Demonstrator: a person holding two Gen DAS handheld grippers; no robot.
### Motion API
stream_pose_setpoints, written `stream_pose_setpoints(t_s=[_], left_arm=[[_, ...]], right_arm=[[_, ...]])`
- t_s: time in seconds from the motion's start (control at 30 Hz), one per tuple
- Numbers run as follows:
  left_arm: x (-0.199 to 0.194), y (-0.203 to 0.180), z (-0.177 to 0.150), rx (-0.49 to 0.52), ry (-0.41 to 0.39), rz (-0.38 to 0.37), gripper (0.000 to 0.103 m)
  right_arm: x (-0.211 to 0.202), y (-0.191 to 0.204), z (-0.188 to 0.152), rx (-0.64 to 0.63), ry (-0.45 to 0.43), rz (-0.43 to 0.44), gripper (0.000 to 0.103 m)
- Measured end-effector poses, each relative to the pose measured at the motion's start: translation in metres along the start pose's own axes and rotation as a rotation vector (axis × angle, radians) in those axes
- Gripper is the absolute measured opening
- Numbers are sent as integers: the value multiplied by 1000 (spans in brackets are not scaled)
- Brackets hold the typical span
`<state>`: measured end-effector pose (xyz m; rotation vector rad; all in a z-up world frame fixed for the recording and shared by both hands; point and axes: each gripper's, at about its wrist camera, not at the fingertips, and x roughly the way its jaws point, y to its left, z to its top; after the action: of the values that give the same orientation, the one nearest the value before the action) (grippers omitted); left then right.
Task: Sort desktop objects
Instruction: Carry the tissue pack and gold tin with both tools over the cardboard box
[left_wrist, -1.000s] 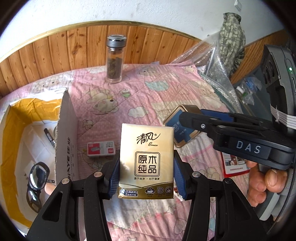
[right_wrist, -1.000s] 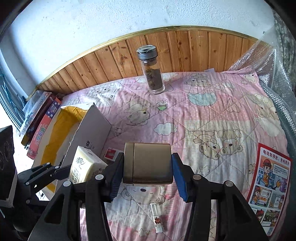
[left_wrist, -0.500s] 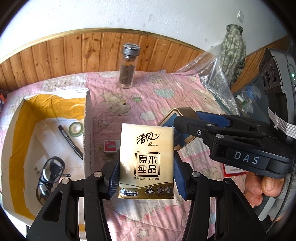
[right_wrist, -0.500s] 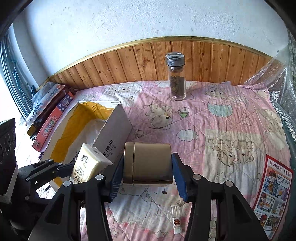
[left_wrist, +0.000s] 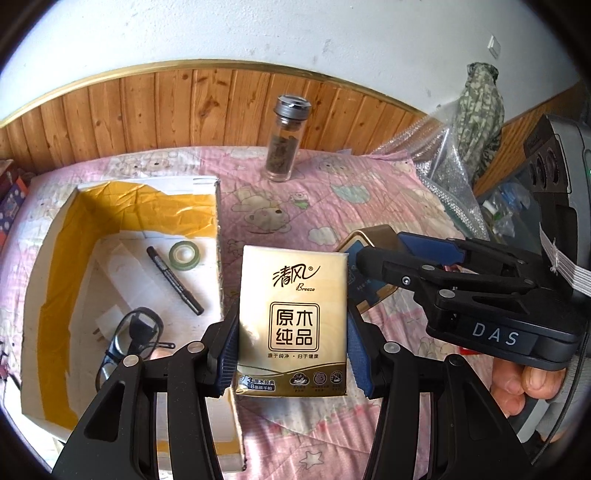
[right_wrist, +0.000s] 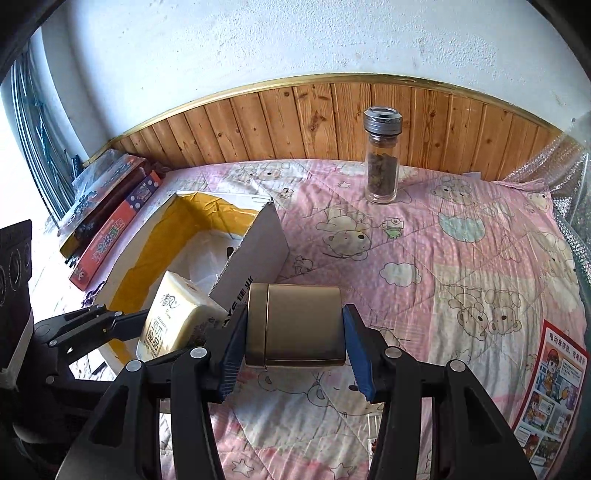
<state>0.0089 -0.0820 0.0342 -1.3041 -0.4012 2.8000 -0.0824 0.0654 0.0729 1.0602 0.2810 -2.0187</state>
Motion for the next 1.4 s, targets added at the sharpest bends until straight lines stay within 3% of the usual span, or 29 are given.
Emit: stream_pose_setpoints(t_s=[0.4, 0.93, 1.4], left_arm=[[-23, 60, 3, -121, -47, 51, 53], [-32, 110, 3, -236, -58, 103, 53], [-12, 160, 25, -330, -30, 158, 53]], right_arm=[[7, 43, 4, -85, -28, 20, 52], [12, 100, -10, -241, -46, 55, 52], [36, 146, -21, -367, -6, 85, 52]])
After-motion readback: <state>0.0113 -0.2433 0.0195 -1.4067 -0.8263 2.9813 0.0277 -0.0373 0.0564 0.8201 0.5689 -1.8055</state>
